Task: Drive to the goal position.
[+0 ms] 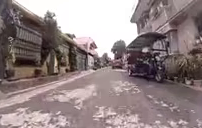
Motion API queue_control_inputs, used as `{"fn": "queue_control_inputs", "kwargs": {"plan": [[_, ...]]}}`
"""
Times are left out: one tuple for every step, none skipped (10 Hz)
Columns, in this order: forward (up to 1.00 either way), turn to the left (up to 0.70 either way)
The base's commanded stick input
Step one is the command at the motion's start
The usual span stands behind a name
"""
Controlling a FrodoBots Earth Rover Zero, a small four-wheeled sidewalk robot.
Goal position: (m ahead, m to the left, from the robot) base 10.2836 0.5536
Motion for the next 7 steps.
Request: {"fn": "queue_control_inputs", "kwargs": {"plan": [[1.0, 0.0], [1.0, 0.0], [1.0, 0.0], [1.0, 0.0], [1.0, 0.0], [1.0, 0.0], [1.0, 0.0]]}}
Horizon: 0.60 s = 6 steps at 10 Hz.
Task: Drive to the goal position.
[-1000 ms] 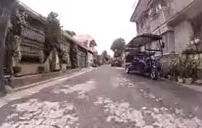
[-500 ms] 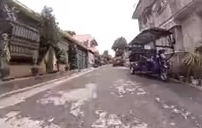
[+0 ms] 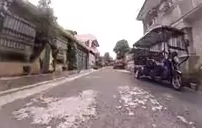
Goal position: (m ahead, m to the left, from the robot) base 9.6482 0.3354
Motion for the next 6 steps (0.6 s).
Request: {"fn": "queue_control_inputs", "kwargs": {"plan": [[1.0, 0.0], [1.0, 0.0], [1.0, 0.0], [1.0, 0.0], [1.0, 0.0], [1.0, 0.0]]}}
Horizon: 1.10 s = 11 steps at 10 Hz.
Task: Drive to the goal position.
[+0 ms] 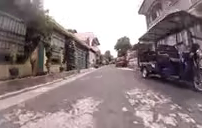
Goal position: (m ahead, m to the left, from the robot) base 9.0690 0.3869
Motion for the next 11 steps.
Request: {"fn": "queue_control_inputs", "kwargs": {"plan": [[1.0, 0.0], [1.0, 0.0], [1.0, 0.0], [1.0, 0.0], [1.0, 0.0], [1.0, 0.0], [1.0, 0.0], [1.0, 0.0], [1.0, -0.18], [1.0, -0.4], [1.0, -0.4]]}}
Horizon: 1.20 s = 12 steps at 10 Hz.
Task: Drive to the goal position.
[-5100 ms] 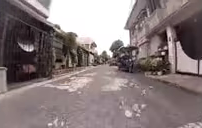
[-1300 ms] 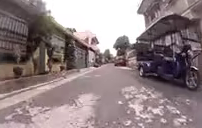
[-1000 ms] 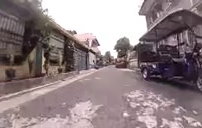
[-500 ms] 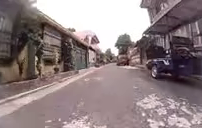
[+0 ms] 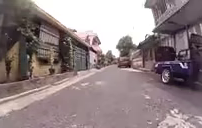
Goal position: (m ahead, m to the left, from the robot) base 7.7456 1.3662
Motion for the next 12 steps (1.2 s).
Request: {"fn": "queue_control_inputs", "kwargs": {"plan": [[1.0, -0.4], [1.0, -0.4], [1.0, -0.13], [1.0, 0.0], [1.0, 0.0], [1.0, 0.0], [1.0, 0.0], [1.0, 0.0], [1.0, 0.0], [1.0, 0.0], [1.0, 0.0], [1.0, 0.0]]}}
